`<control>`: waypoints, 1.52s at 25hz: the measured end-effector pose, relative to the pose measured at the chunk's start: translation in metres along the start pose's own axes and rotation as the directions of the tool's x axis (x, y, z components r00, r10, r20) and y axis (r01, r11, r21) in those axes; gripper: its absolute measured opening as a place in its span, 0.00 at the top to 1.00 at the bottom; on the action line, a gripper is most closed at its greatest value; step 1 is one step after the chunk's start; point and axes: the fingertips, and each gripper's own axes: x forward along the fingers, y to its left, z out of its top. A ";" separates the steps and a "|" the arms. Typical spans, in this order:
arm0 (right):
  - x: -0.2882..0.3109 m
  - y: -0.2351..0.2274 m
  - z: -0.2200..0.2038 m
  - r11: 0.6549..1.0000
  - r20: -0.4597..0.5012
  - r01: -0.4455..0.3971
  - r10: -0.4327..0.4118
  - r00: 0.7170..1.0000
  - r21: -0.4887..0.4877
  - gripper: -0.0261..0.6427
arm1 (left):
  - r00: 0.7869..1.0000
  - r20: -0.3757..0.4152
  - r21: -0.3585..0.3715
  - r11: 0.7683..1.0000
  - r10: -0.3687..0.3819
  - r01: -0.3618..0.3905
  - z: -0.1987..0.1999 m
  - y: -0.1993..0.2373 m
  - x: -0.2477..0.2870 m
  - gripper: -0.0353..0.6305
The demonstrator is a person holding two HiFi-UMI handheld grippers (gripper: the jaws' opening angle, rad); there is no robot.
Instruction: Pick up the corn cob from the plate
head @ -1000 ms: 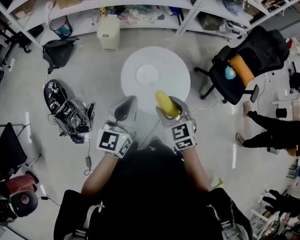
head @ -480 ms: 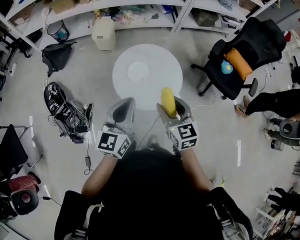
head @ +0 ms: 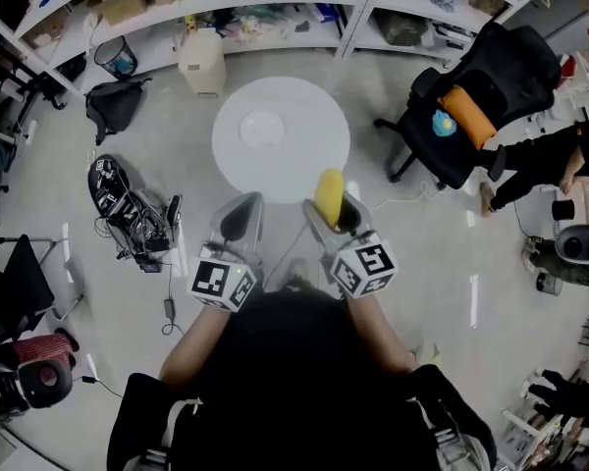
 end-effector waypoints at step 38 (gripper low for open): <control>-0.014 -0.018 0.014 0.988 0.101 -0.062 0.048 0.994 0.142 0.58 | 1.000 0.014 0.028 1.000 0.011 -0.011 0.002 -0.015 0.021 0.94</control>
